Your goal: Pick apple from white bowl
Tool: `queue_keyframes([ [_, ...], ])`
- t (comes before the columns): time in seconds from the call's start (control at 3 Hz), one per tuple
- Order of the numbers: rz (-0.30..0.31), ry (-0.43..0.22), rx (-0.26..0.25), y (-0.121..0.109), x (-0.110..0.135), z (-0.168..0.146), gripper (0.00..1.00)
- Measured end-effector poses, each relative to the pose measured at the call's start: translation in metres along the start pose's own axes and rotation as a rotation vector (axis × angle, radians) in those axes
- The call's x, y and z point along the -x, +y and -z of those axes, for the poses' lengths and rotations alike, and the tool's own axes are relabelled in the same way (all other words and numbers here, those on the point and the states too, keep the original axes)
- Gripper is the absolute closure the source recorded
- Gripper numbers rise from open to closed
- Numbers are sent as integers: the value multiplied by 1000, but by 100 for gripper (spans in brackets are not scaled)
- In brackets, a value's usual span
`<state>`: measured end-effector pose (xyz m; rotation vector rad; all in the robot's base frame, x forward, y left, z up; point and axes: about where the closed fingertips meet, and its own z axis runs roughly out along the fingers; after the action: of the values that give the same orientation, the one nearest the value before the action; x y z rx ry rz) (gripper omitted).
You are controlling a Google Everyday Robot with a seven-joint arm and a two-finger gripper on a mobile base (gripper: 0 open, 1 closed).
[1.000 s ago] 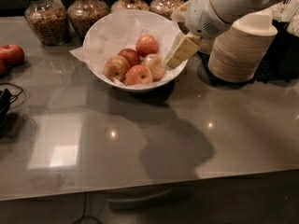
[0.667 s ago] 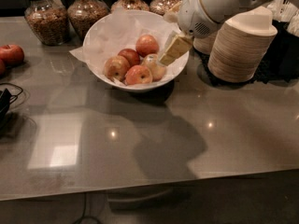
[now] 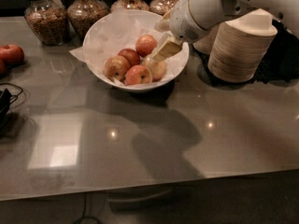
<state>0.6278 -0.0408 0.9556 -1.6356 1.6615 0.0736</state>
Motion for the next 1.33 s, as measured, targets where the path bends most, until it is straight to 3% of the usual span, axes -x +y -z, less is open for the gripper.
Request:
queue_keyframes([
  [0.67,-4,5,5,-22,-5,-25,38],
  [1.0,-4,4,5,-23,-5,-25,53],
  [1.33,-4,4,5,-23,-5,-25,38],
])
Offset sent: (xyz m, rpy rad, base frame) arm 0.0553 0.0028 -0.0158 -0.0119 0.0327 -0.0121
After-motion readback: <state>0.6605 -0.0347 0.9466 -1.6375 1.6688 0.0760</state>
